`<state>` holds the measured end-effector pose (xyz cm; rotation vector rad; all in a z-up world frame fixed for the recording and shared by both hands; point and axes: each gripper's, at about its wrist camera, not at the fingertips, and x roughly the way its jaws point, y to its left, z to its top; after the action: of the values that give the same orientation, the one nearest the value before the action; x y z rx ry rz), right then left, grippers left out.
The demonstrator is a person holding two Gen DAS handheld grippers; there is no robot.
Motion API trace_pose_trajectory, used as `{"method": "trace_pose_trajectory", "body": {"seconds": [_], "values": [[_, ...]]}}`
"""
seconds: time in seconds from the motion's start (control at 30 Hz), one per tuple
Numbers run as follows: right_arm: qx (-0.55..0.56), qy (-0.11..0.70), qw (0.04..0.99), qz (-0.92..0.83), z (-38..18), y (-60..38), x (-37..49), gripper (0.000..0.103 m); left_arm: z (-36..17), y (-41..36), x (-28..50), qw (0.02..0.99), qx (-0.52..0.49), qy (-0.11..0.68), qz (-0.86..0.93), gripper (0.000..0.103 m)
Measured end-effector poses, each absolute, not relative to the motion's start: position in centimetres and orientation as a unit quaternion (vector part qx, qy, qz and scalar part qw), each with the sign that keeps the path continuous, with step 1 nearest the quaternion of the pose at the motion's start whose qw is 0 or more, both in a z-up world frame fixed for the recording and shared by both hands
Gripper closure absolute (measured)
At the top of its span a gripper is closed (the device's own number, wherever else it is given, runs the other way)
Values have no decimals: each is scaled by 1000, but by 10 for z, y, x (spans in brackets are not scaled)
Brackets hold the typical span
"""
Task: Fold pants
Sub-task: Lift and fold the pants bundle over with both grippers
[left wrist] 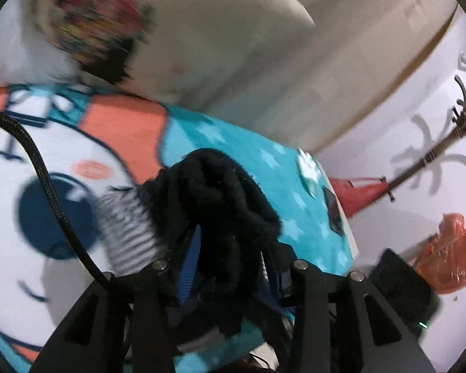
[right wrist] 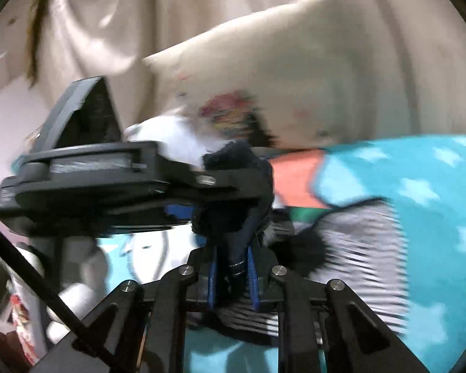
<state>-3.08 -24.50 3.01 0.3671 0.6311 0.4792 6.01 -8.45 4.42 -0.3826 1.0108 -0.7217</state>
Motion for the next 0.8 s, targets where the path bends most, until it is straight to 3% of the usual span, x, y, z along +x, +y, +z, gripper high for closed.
{"method": "trace_pose_trajectory", "body": {"seconds": [0.13, 0.23, 0.4, 0.53, 0.6, 0.67, 0.8], "values": [[213, 349, 896, 176, -1, -292, -32, 81, 45, -77, 54, 799, -204, 458, -332, 52], [230, 332, 900, 164, 4, -316, -44, 69, 46, -56, 52, 815, -212, 450, -296, 47], [232, 279, 916, 169, 36, -329, -45, 67, 24, -29, 53, 828, -221, 467, -221, 46], [236, 294, 902, 208, 39, -314, -23, 65, 1, -24, 54, 814, -235, 492, -202, 46], [230, 311, 902, 192, 33, -313, -14, 56, -3, -24, 54, 811, -239, 493, -206, 40], [229, 325, 903, 165, 25, -322, -6, 34, -7, -23, 55, 804, -253, 489, -224, 33], [270, 364, 877, 161, -1, -341, 10, 30, -25, -27, 67, 778, -294, 495, -251, 24]]}}
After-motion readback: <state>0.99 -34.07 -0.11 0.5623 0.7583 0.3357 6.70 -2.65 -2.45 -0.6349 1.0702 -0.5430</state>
